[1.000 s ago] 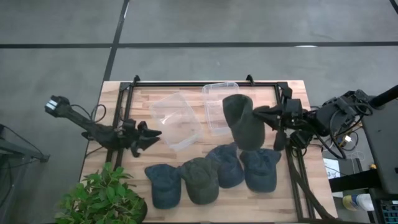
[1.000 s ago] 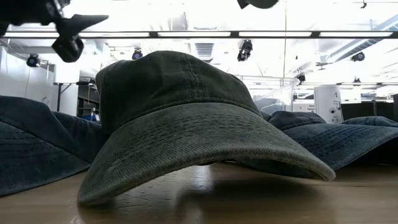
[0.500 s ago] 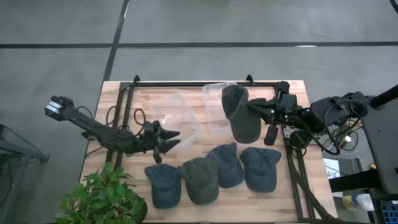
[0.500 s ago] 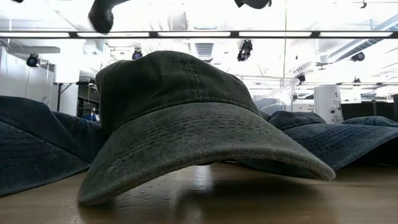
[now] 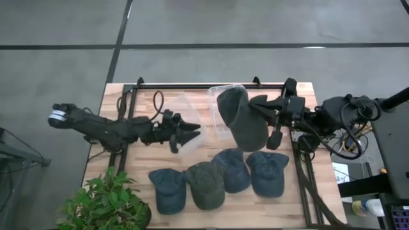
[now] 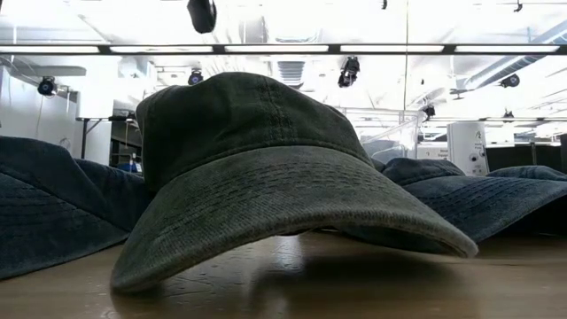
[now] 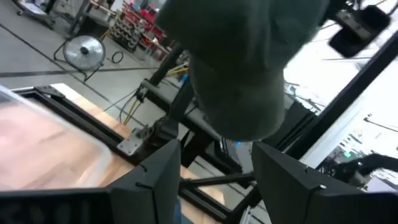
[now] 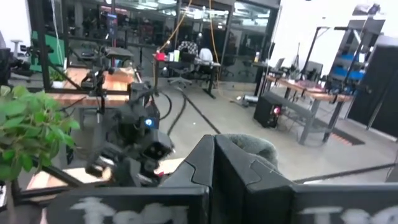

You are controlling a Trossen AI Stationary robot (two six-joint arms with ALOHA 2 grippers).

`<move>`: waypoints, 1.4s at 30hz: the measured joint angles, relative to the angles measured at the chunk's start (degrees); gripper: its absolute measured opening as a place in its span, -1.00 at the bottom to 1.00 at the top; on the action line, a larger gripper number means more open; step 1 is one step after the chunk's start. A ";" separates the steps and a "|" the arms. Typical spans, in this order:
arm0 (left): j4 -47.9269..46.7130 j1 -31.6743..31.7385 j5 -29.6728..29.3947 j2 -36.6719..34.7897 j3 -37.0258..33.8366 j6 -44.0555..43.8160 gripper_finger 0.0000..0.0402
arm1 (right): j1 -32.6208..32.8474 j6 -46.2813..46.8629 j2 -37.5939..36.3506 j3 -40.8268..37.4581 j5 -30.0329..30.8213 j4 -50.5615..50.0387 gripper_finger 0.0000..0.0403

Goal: Pick & Place hat
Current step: Put the left dark green cap into the right transparent bin

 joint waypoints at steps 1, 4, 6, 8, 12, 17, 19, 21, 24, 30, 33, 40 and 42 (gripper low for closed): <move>-0.22 0.79 0.85 0.68 0.41 -0.06 -0.05 | 0.00 -0.93 0.61 1.11 0.00 -0.05 -0.96; -0.37 3.07 4.13 3.04 2.42 -0.41 -0.05 | -0.04 -3.72 3.08 5.00 0.20 0.04 -0.96; -0.06 4.15 6.05 4.60 3.95 -0.31 -0.05 | -0.20 -5.20 4.94 7.79 0.24 0.19 -0.96; -0.10 4.66 6.57 6.38 5.28 1.14 -0.05 | -0.31 -6.35 6.87 10.61 0.23 0.13 -0.96; -0.34 5.49 9.05 9.90 8.77 3.10 -0.05 | -0.58 -8.50 10.25 15.53 0.20 -0.05 -0.96; 0.90 5.55 10.81 12.31 11.94 6.15 -0.05 | -0.55 -10.17 13.49 19.45 0.20 -0.92 -0.96; 1.89 5.55 11.38 12.68 12.22 6.94 -0.05 | -0.61 -10.28 14.38 20.57 0.19 -0.97 -0.96; 2.89 5.57 12.44 12.51 12.20 6.96 -0.05 | -0.63 -11.01 14.82 21.36 0.20 -1.05 -0.96; 3.35 5.50 14.14 11.79 12.17 7.53 -0.05 | -0.66 -11.28 14.76 21.74 0.22 -0.94 -0.96; 8.69 5.60 15.97 11.45 12.13 9.39 -0.05 | -0.63 -10.44 14.30 21.69 0.22 -0.94 -0.96; 11.72 5.72 17.20 11.43 12.13 10.69 -0.05 | -0.63 -10.42 14.30 21.69 0.22 -0.90 -0.96; 12.28 5.75 17.35 11.40 12.09 10.93 -0.05 | -0.63 -10.42 14.28 21.69 0.17 -0.57 -0.96; 12.20 5.85 16.91 11.40 12.09 11.05 -0.05 | -0.63 -10.33 14.28 21.69 -0.78 -0.53 -0.96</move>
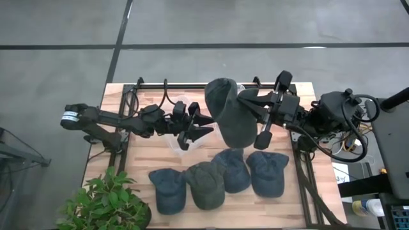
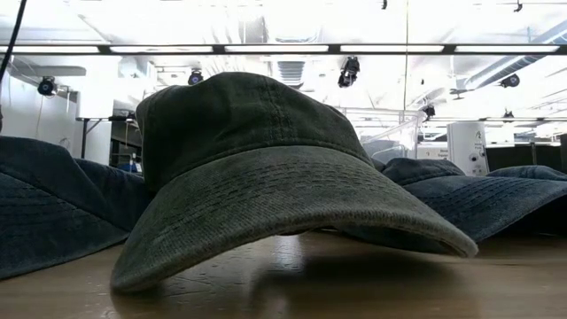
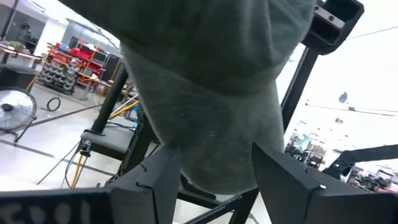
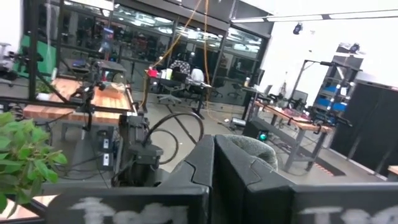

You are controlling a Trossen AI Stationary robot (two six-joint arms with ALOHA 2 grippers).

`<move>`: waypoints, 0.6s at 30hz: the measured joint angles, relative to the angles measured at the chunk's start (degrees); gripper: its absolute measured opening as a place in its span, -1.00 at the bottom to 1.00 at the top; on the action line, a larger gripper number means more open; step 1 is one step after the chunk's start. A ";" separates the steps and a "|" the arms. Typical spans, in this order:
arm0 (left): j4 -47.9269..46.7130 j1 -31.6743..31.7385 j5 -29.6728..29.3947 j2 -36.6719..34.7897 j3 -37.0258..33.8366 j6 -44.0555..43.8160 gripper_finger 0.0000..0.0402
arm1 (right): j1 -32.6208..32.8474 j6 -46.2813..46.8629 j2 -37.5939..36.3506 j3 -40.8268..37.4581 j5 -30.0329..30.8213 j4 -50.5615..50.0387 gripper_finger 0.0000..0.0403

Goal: Pick & Place hat
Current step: Put the left dark green cap into the right transparent bin

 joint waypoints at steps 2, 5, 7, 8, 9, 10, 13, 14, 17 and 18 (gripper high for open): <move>-0.26 0.00 -1.11 0.00 -0.02 0.30 -0.05 | 0.00 0.48 0.00 0.00 -0.33 0.07 -0.96; -1.46 0.00 -1.26 0.00 -0.02 0.88 -0.05 | 0.00 0.53 0.00 0.00 -0.35 0.12 -0.96; -2.93 0.00 -2.47 0.00 -0.07 1.34 -0.05 | 0.00 0.46 -0.02 0.00 -0.38 0.13 -0.96; -3.59 0.02 -3.16 0.00 -0.07 1.35 -0.05 | 0.00 0.46 -0.02 0.00 -0.38 0.15 -0.96; -3.91 0.09 -3.67 0.02 -0.11 1.38 -0.05 | 0.00 0.51 -0.02 0.00 -0.42 0.15 -0.96; -3.91 0.15 -3.89 0.02 -0.11 1.61 -0.05 | 0.00 0.57 -0.02 0.00 -0.51 0.15 -0.96; -2.87 0.17 -3.99 0.02 -0.11 2.80 -0.05 | 0.00 0.57 -0.02 0.00 -0.57 0.15 -0.96; -2.11 0.16 -3.83 0.02 -0.11 2.78 -0.05 | 0.00 0.57 -0.02 0.00 -0.60 0.15 -0.96; 0.35 0.15 -2.79 0.02 -0.11 2.78 -0.05 | -0.11 0.58 0.02 0.02 -1.73 0.21 -0.96; 0.82 0.17 -2.77 0.02 -0.11 2.92 -0.05 | -0.11 0.69 0.02 0.01 -1.87 0.24 -0.96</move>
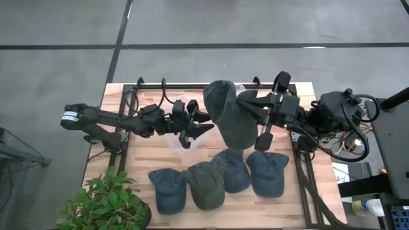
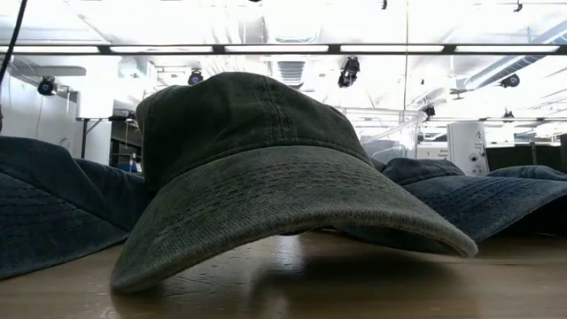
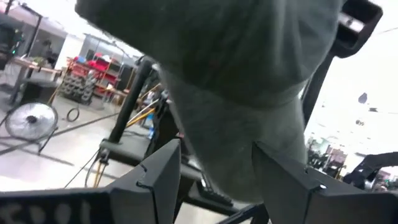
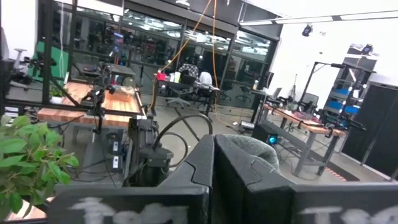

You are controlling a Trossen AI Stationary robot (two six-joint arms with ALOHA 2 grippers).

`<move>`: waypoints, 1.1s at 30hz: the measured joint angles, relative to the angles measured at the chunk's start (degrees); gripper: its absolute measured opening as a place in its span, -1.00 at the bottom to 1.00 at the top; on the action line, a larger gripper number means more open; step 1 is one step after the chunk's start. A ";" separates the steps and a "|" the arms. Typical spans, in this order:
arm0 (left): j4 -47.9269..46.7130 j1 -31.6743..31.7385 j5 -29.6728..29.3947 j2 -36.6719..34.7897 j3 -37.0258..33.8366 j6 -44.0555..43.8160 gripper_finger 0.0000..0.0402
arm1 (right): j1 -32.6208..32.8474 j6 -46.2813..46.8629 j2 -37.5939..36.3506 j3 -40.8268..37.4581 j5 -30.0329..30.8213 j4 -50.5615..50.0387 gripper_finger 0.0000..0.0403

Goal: Pick & Place hat
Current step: Put the left dark green cap into the right transparent bin

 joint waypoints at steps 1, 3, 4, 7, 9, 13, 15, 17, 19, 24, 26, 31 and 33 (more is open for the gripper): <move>0.35 0.00 0.09 0.00 0.00 0.39 -0.05 | 0.00 0.08 0.02 0.01 -0.02 -0.01 -0.96; 1.12 0.00 1.43 0.02 0.00 0.71 -0.05 | 0.00 0.10 0.02 0.01 -0.01 0.00 -0.96; 1.78 0.09 2.58 0.04 0.00 0.66 -0.05 | 0.00 0.09 0.02 0.01 0.03 0.04 -0.96; 2.86 0.04 5.85 0.02 0.12 0.66 -0.05 | -0.02 0.10 0.02 0.01 0.10 0.07 -0.96; 2.77 0.00 6.71 0.02 0.38 0.63 -0.05 | -0.28 0.37 0.02 0.01 0.11 0.01 -0.96; 2.88 0.00 7.20 0.02 0.98 0.54 -0.05 | -0.80 1.16 0.02 0.01 0.32 -0.60 -0.96; 2.76 0.00 7.19 0.02 0.98 0.46 -0.05 | -0.96 1.12 0.15 0.01 0.85 -0.61 -0.96; 2.39 -0.02 7.19 0.02 0.98 0.43 -0.08 | -1.38 0.93 0.24 0.01 1.76 -0.81 -0.96; 2.19 -0.02 7.19 0.02 0.98 0.43 -0.15 | -1.84 1.36 0.30 -0.01 1.78 -1.69 -0.96; 1.37 -0.02 7.43 0.02 0.98 0.43 -0.64 | -2.76 1.57 0.59 -0.05 1.93 -2.20 -0.96; 1.37 -0.05 7.66 0.02 0.98 0.42 -0.89 | -3.01 1.61 0.72 -0.10 1.97 -2.34 -0.96; 1.37 -0.04 8.65 0.02 0.98 0.58 -0.96 | -3.21 1.65 1.00 -0.23 1.99 -3.69 -0.96; 1.37 -0.07 9.05 0.02 0.98 0.60 -0.96 | -3.17 1.58 1.14 -0.23 1.97 -3.56 -0.96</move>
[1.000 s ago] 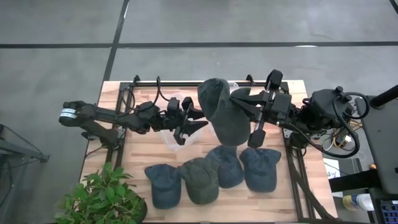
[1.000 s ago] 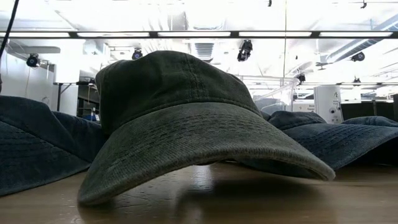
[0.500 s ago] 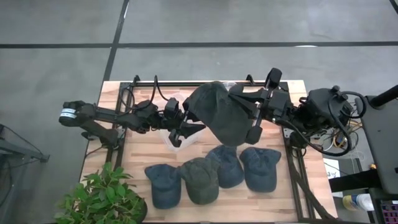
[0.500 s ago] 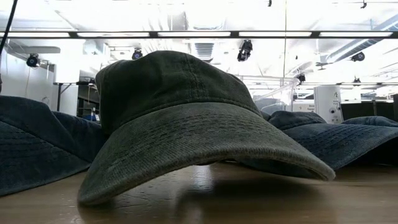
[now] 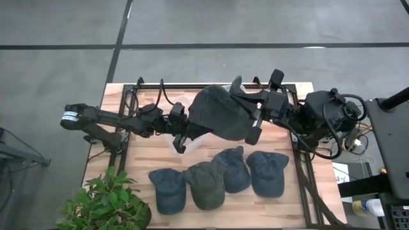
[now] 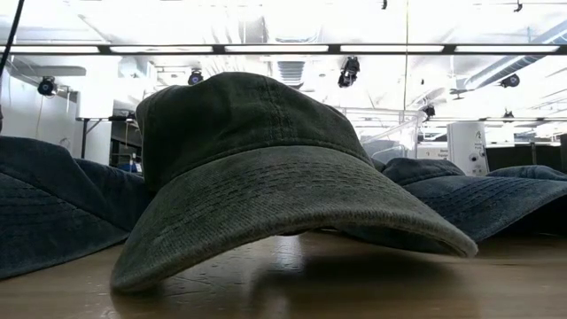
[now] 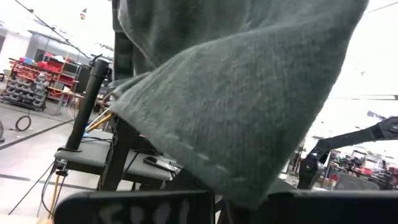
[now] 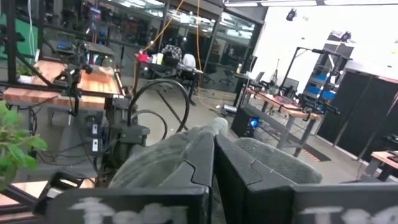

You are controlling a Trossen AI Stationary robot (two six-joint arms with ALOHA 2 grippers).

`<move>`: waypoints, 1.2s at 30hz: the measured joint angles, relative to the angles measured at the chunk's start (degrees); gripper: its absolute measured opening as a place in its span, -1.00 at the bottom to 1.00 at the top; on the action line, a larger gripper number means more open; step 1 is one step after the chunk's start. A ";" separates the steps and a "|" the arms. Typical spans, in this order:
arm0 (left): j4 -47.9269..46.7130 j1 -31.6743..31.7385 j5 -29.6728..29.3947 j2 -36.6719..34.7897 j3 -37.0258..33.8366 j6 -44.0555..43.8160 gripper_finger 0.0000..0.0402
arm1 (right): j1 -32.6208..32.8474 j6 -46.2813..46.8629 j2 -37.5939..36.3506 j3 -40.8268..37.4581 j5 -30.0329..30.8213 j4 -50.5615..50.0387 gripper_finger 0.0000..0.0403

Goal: Pick & Place hat
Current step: Put the left dark green cap into the right transparent bin

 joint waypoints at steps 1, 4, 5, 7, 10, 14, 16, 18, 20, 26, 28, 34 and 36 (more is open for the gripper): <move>0.02 0.00 0.04 -0.04 0.00 -0.02 -0.97 | 0.06 -0.24 -0.02 0.00 -0.06 0.10 -0.94; -0.24 0.09 -0.83 -0.07 0.00 0.09 -0.98 | 0.21 -0.29 -0.21 0.03 -0.22 0.26 -0.84; -0.22 0.17 -0.94 -0.07 0.00 0.34 -0.98 | 0.42 -0.16 -0.39 0.12 -0.22 0.27 -0.79; -0.20 0.23 -0.89 -0.22 0.00 0.37 -0.98 | 0.48 0.53 -0.91 0.39 -0.22 0.35 -0.65; -0.17 0.45 -0.42 -0.69 0.00 0.66 -0.98 | 0.48 2.91 -1.99 0.81 -0.20 0.30 -0.41; -0.23 1.03 -0.48 -1.57 0.00 0.11 -0.98 | 1.88 3.26 -2.99 0.87 -0.29 -4.65 -0.10; -0.22 1.34 -0.51 -2.47 0.00 -0.17 -0.98 | 3.25 0.84 -3.01 0.86 -0.44 -9.67 0.01; -0.33 1.85 -0.50 -3.78 0.00 -0.73 -0.98 | 5.19 -1.71 -2.54 0.81 0.00 -14.20 0.07; -0.91 2.52 -0.39 -5.17 0.00 -1.56 -0.98 | 7.21 -4.02 -1.53 0.79 2.70 -16.46 0.09; -7.86 5.14 -0.53 -9.59 0.00 -4.43 -0.98 | 13.25 -15.21 3.37 0.76 19.09 -17.65 0.09; -10.15 5.77 -0.54 -10.64 0.00 -6.22 -0.98 | 14.82 -18.58 5.45 0.76 25.91 -18.03 0.09; -10.63 6.01 -0.44 -11.57 0.11 -10.28 -0.98 | 15.85 -26.86 12.84 0.72 37.84 -19.38 0.09; -10.54 6.01 -0.08 -11.85 0.20 -11.49 -0.98 | 15.76 -28.98 15.08 0.72 40.32 -19.74 0.09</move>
